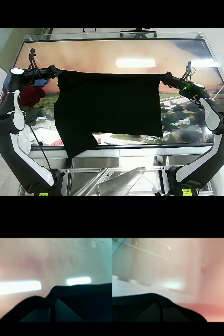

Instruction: Fold the shirts.

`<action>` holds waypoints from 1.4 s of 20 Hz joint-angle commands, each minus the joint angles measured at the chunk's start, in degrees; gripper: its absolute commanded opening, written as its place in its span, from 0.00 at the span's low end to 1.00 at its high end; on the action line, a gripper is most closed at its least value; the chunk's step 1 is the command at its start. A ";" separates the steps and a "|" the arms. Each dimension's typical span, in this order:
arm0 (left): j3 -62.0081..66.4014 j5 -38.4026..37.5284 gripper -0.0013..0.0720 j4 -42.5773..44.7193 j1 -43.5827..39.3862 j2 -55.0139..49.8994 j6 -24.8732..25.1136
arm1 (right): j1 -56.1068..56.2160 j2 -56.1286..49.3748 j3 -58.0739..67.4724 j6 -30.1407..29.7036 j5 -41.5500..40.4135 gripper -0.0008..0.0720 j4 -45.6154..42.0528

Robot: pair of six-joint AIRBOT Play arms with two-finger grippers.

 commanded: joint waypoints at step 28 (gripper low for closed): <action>1.51 -24.30 0.41 25.35 2.19 5.18 -19.58 | -7.69 4.94 1.79 21.27 14.34 0.45 -34.38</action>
